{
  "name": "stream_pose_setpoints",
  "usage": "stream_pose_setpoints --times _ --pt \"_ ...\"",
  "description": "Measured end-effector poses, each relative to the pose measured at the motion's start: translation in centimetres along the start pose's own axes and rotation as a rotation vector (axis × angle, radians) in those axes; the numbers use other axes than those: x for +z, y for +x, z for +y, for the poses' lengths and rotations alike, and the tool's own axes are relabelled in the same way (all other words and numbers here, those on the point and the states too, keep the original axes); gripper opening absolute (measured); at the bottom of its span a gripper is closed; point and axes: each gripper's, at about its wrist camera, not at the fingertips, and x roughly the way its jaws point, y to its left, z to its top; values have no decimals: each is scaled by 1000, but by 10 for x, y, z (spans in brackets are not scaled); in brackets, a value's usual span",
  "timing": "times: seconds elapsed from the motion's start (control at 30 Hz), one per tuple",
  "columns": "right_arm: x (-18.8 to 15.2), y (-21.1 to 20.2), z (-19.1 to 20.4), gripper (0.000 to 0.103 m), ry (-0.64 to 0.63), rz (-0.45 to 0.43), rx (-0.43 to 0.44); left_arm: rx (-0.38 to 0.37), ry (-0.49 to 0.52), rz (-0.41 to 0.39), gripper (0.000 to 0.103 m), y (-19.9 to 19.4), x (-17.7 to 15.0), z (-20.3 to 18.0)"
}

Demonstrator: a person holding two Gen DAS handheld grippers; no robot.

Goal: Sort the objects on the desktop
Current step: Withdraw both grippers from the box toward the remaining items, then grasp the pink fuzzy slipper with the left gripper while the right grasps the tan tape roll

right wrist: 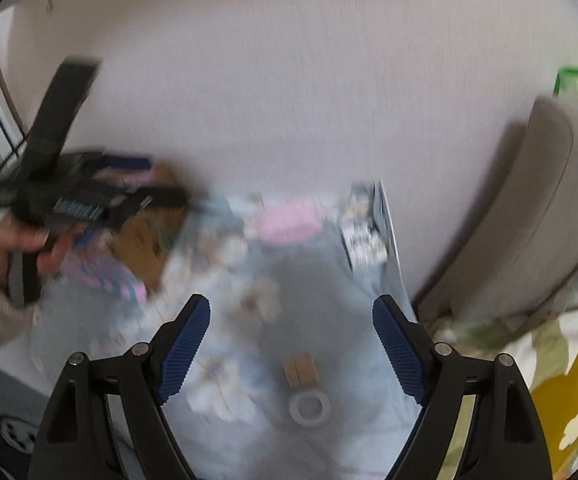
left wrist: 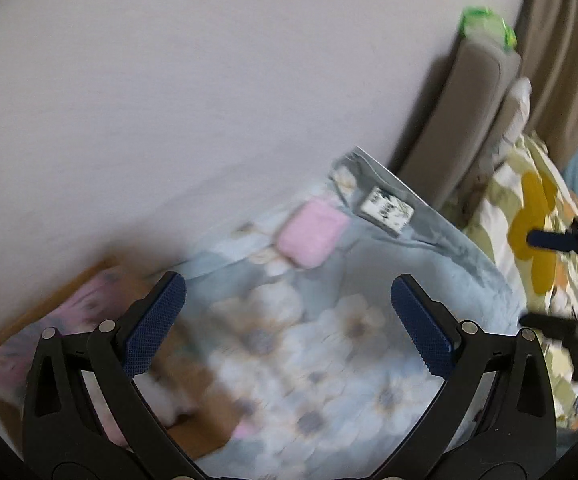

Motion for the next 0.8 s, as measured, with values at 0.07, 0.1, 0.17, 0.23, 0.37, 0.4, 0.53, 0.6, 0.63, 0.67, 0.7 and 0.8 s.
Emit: stream_pose_setpoints --times 0.07,0.1,0.17,0.23,0.37,0.4,0.53,0.6,0.63,0.67,0.7,0.8 --pt "-15 12 -8 81 -1 32 10 11 37 29 101 30 5 -12" --pt "-23 21 -11 81 -4 50 17 18 49 38 101 41 7 -15" --pt "-34 33 -15 81 -15 69 25 33 79 64 97 70 14 -22" --pt "-44 43 -17 80 -33 78 31 40 103 71 96 96 19 -26" --pt "-58 72 -15 63 -71 127 40 58 134 121 80 138 20 -30" --pt "-59 77 -14 63 -76 134 38 69 137 141 79 147 19 -30" --pt "-60 90 -11 58 -87 137 35 63 138 151 72 158 13 -28" --pt "-61 97 -8 48 -106 152 31 49 131 159 60 161 10 -27" --pt "-60 99 -7 38 -114 161 26 42 125 160 58 161 10 -25" --pt "-61 103 -6 29 -125 176 18 35 121 157 52 160 9 -24" --pt "-61 105 -6 27 -127 190 17 29 118 158 49 160 9 -24" --pt "-59 105 -6 26 -125 194 14 39 120 158 40 157 9 -23"
